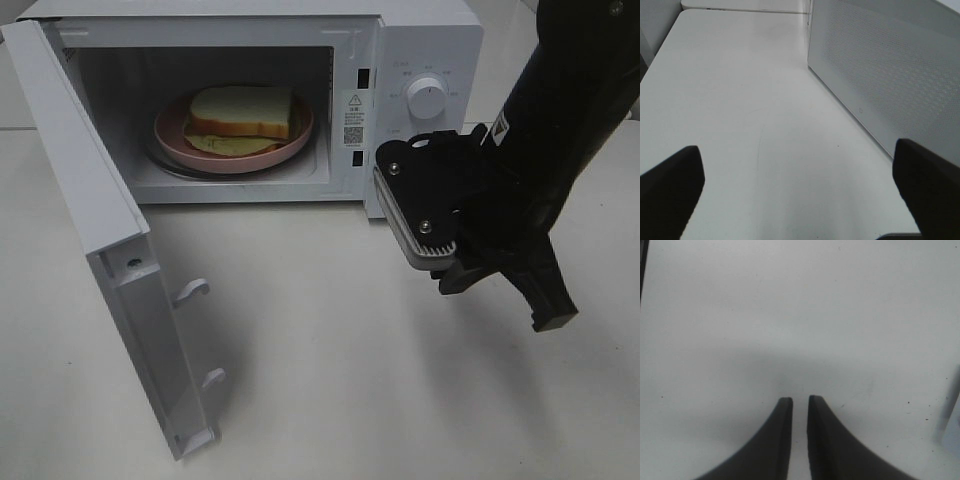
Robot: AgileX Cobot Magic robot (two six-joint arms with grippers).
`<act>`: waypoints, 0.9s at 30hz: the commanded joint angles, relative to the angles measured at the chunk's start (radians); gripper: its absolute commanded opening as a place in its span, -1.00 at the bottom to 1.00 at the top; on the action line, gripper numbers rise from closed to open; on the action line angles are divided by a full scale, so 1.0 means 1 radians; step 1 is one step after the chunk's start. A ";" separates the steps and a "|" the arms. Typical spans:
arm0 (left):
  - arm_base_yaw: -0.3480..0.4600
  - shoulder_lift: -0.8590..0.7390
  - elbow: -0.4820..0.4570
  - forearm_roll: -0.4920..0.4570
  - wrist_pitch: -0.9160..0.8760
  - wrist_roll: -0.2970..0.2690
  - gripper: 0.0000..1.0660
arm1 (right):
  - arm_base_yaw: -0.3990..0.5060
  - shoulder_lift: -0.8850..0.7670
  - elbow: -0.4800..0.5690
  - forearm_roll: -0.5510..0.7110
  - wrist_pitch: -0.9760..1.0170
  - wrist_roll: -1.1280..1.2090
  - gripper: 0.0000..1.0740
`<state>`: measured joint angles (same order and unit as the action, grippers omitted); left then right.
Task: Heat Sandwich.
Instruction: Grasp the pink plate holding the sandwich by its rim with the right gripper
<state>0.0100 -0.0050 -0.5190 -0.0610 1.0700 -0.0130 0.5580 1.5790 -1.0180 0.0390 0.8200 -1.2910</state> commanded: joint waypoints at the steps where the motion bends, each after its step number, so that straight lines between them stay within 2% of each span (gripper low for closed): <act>1: -0.006 -0.016 0.002 0.002 0.000 -0.005 0.83 | 0.003 -0.009 -0.006 -0.039 -0.005 -0.010 -0.53; 2: -0.006 -0.016 0.002 0.002 0.000 -0.005 0.83 | 0.003 -0.009 -0.006 -0.039 -0.005 -0.010 -0.53; 4: -0.006 -0.016 0.002 0.002 0.000 -0.005 0.83 | 0.003 -0.009 -0.006 -0.056 -0.038 0.045 -0.33; 5: -0.006 -0.016 0.002 0.002 0.000 -0.005 0.83 | 0.003 -0.009 -0.006 -0.061 -0.052 0.066 -0.10; 7: -0.006 -0.016 0.002 0.002 0.000 -0.005 0.83 | 0.003 -0.009 -0.006 -0.062 -0.080 0.106 0.18; 8: -0.006 -0.016 0.002 0.002 0.000 -0.005 0.83 | 0.003 -0.009 -0.006 -0.062 -0.080 0.106 0.18; 9: -0.006 -0.016 0.002 0.002 0.000 -0.005 0.83 | 0.003 -0.009 -0.006 -0.063 -0.100 0.136 0.47; 10: -0.006 -0.016 0.002 0.002 0.000 -0.005 0.83 | 0.003 -0.009 -0.006 -0.063 -0.106 0.147 0.60; 11: -0.006 -0.016 0.002 0.002 0.000 -0.005 0.83 | 0.003 -0.009 -0.006 -0.063 -0.108 0.157 0.69; 12: -0.006 -0.016 0.002 0.002 0.000 -0.005 0.83 | 0.003 -0.009 -0.006 -0.063 -0.108 0.157 0.69; 13: -0.006 -0.016 0.002 0.002 0.000 -0.005 0.83 | 0.003 -0.009 -0.006 -0.063 -0.115 0.177 0.82; 17: -0.006 -0.016 0.002 0.002 0.000 -0.005 0.83 | 0.003 -0.006 -0.010 -0.069 -0.122 0.179 0.85; 27: -0.006 -0.016 0.002 0.002 0.000 -0.005 0.83 | 0.003 0.077 -0.127 -0.075 -0.124 0.147 0.79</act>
<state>0.0100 -0.0050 -0.5190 -0.0610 1.0700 -0.0130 0.5580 1.6440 -1.1270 -0.0300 0.7000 -1.1260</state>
